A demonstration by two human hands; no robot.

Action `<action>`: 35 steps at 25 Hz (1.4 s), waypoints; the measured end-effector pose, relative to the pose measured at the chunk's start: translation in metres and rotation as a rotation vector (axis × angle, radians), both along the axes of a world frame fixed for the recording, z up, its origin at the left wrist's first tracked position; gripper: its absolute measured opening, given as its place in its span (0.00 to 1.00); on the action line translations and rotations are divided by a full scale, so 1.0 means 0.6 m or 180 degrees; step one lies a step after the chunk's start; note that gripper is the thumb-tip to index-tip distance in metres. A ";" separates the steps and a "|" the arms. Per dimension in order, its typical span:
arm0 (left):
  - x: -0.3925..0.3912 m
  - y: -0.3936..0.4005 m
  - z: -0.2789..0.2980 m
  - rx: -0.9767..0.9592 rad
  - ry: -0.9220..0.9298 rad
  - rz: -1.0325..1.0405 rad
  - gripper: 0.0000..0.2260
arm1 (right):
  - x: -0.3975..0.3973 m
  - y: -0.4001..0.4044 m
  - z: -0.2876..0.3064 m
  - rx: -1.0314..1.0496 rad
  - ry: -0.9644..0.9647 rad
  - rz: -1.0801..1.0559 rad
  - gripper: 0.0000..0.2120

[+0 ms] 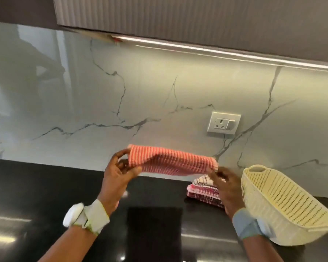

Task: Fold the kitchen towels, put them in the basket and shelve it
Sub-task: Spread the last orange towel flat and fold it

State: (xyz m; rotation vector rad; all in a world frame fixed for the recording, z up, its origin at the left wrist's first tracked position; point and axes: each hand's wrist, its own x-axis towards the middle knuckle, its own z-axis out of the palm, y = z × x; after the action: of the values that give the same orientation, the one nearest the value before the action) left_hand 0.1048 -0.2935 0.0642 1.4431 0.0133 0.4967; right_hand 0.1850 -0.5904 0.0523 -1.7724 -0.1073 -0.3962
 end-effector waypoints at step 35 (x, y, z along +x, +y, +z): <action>-0.136 0.001 -0.200 0.3159 0.2075 0.0181 0.08 | -0.162 -0.041 -0.211 -0.2133 0.1840 -0.0116 0.17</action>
State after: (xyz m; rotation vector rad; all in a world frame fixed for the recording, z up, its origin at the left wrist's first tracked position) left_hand 0.0231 -0.2926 -0.0557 2.5355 0.3725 0.0209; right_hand 0.0879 -0.6150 -0.0741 -2.4834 0.2304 0.1687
